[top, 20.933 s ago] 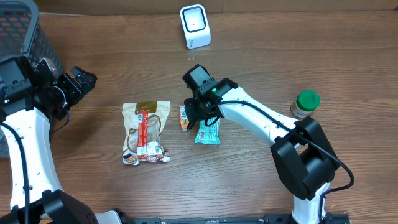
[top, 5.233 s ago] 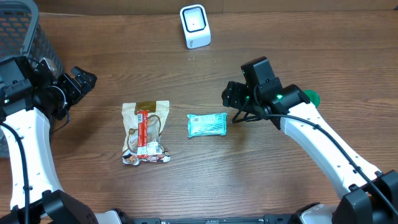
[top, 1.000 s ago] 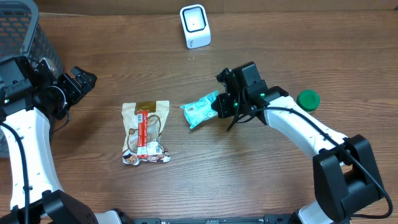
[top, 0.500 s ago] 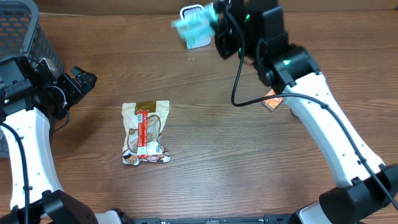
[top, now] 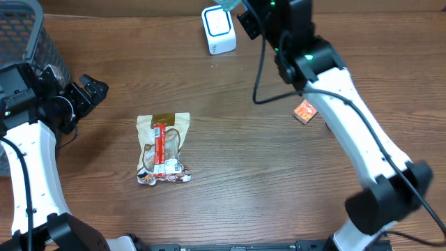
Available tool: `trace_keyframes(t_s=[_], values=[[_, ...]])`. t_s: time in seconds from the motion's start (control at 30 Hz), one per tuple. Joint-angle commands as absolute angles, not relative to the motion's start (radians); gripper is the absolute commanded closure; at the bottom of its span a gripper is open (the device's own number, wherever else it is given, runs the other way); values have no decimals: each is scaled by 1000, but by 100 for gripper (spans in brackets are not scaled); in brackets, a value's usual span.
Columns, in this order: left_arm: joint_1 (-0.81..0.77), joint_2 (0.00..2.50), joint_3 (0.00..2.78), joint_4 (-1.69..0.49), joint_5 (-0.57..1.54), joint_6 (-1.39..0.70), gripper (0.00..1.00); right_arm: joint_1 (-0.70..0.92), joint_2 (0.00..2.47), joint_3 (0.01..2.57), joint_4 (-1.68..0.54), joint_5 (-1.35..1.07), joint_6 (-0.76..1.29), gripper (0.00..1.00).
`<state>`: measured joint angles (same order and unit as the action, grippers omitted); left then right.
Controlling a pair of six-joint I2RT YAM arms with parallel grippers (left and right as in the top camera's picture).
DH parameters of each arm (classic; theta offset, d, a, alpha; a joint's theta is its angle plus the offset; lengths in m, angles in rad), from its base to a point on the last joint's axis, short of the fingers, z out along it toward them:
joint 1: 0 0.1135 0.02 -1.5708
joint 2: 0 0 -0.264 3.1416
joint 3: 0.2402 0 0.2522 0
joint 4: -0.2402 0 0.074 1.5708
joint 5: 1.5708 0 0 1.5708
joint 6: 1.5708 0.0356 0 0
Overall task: Scan the item barcode
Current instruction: 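Lift the green packet and carry it to the scanner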
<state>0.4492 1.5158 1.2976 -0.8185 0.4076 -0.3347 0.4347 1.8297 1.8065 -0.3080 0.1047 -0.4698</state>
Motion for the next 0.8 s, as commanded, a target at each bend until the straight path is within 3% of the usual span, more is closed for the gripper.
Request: trace_keyframes(t_s=[0.0,0.27,0.37,0.77], values=[[450,1500,1304,-818,408,-340,1,462,1930,1821,-227,203,-607,97],[450,1500,1304,-818,408,-340,1,532,2167,1821,96,442,-914,97],[450,1500,1304,-818,408,-340,1,545,2284,1821,309,564,-1018,97],[450,1500,1304,-818,408,-340,0,550,2443,1821,662,734,-1045,96]])
